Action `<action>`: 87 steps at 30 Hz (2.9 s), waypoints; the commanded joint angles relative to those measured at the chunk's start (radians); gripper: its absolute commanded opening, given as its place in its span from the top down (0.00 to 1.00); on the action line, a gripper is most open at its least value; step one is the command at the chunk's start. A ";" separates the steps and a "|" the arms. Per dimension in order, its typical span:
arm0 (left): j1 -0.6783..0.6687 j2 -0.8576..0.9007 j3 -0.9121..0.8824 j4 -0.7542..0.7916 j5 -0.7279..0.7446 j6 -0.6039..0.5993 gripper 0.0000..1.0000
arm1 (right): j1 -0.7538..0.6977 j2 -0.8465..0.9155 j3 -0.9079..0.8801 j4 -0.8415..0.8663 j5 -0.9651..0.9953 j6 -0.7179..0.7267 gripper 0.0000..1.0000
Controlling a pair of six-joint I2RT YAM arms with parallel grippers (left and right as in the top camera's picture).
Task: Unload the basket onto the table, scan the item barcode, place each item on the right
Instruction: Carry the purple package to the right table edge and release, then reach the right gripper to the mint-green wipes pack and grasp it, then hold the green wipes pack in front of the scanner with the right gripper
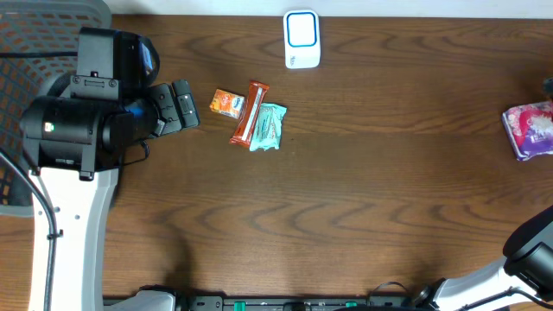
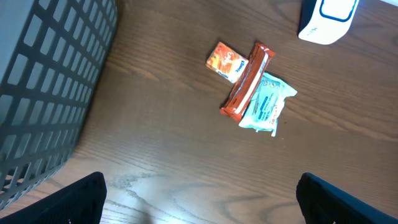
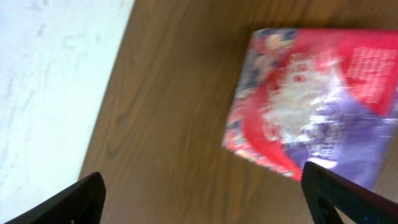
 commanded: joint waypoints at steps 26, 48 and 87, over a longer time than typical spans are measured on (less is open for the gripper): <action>0.004 0.001 0.005 -0.003 -0.013 -0.001 0.02 | 0.942 0.096 0.007 -0.167 -0.163 -0.275 0.49; 0.004 0.001 0.005 -0.003 -0.013 -0.001 0.02 | 1.169 0.412 0.009 0.161 -0.187 -0.011 0.99; 0.004 0.001 0.005 -0.003 -0.013 -0.001 0.02 | 0.961 0.325 0.264 0.546 0.145 -0.040 0.96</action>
